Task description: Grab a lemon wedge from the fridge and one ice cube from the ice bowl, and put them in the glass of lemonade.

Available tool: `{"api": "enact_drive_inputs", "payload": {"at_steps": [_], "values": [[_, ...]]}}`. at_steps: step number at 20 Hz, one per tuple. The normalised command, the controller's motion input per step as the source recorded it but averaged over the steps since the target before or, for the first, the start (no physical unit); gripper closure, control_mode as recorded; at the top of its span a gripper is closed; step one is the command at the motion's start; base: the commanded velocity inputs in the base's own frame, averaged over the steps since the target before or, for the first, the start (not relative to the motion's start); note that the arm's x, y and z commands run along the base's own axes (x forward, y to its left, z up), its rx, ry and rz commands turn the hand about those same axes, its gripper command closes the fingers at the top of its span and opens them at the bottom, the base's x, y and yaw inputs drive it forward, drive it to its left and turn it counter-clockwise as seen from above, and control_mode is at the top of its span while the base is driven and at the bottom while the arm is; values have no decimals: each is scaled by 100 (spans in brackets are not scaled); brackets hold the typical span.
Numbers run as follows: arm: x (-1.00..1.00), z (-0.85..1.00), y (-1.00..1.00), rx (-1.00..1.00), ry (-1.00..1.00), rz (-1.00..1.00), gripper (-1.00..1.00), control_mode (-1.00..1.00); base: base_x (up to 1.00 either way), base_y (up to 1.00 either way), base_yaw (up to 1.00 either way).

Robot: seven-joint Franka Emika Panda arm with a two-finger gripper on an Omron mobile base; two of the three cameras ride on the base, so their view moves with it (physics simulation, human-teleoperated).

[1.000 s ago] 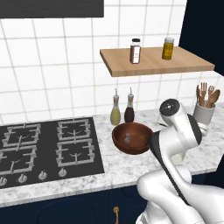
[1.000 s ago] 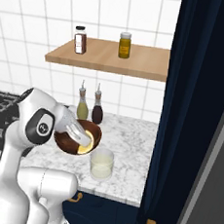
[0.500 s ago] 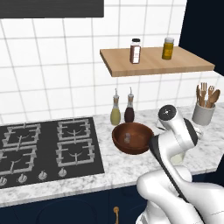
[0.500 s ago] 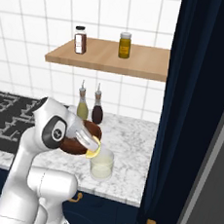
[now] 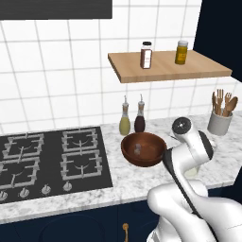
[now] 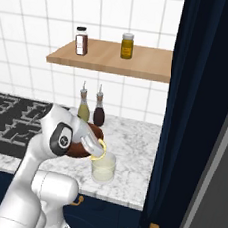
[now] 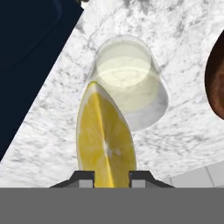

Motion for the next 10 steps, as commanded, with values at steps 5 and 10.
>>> {"api": "enact_drive_inputs", "payload": {"at_steps": [5, 10], "values": [[0, -42, -4, 0, -9, 0, 100, -100, 0, 0, 0], [4, -32, -13, 0, -5, 0, 100, -100, 0, 0, 0]]}}
